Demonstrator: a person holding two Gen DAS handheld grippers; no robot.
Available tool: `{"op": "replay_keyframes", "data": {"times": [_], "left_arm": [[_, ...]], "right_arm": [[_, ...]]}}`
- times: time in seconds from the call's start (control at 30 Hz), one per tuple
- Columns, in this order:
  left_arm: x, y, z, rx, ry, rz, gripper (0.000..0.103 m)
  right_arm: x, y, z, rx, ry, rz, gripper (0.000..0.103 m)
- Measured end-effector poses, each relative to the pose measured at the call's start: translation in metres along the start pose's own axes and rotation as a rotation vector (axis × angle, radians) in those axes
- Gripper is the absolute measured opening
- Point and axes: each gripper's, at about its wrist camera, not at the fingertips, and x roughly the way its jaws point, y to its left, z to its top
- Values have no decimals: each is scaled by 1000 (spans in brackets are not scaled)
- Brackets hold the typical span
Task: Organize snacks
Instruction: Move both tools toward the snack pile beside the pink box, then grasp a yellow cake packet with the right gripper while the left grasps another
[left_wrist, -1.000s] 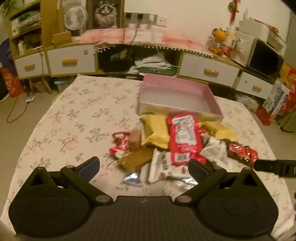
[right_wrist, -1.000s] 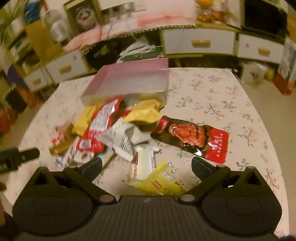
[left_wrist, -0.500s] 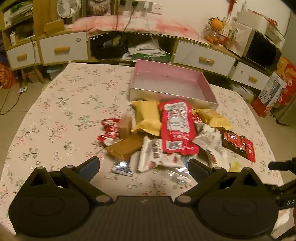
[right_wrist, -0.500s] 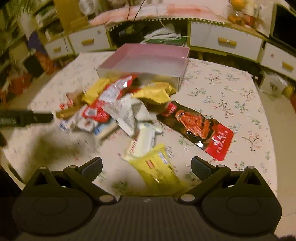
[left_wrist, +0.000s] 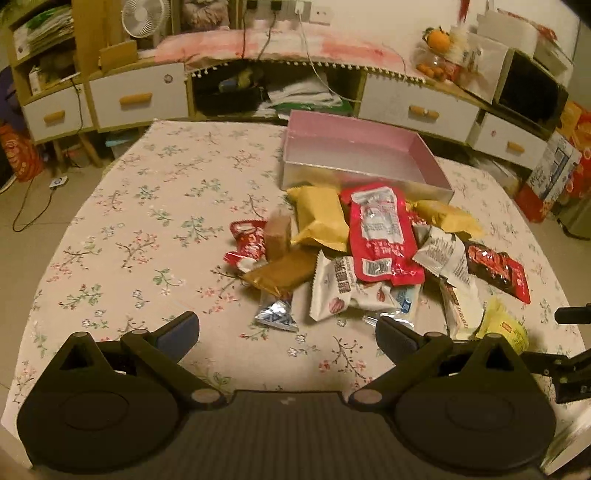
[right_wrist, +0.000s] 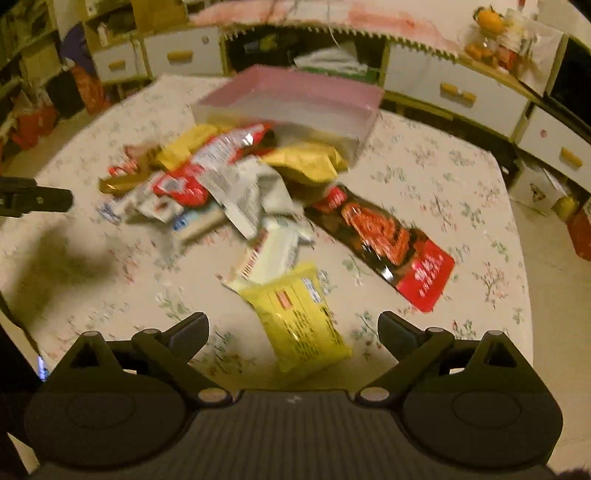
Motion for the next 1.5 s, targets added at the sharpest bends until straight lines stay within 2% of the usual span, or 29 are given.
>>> {"op": "replay_keyframes", "data": {"times": [0.2, 0.33, 0.43, 0.53, 0.63, 0.7, 0.8, 0.97, 1.03, 1.13, 1.2, 1.23, 1.4, 1.5], "left_arm": [[5, -24, 15, 70, -18, -57, 103], [13, -50, 32, 110, -22, -137, 103], [24, -75, 47, 158, -25, -170, 103], [40, -98, 62, 173, -19, -195, 103], [63, -120, 77, 163, 11, -227, 103], [81, -131, 84, 157, 39, -220, 103], [107, -150, 92, 173, 71, -189, 103], [142, -170, 95, 164, 113, -122, 102], [146, -171, 93, 164, 116, -110, 88], [147, -168, 91, 162, 88, -96, 76], [144, -164, 94, 163, 68, -102, 53], [142, -162, 95, 152, 69, -121, 49], [137, -158, 94, 148, 78, -157, 45], [125, -151, 95, 116, 80, -212, 45]], "right_arm": [[17, -8, 0, 28, 27, -27, 93], [32, -1, 5, -10, 53, -35, 89], [42, 1, 10, -47, 64, -48, 86], [51, -1, 15, -68, 79, -43, 80], [57, -4, 15, -72, 99, -14, 64], [60, -6, 15, -49, 118, 21, 49], [57, -13, 15, -2, 118, 59, 40], [47, -32, 13, 72, 77, 110, 38], [43, -41, 13, 99, 62, 118, 38], [38, -51, 15, 138, 40, 125, 38], [36, -54, 16, 154, 32, 129, 38], [36, -55, 18, 159, 27, 131, 38], [35, -57, 18, 182, 10, 130, 38], [34, -62, 19, 198, -2, 131, 38]]}}
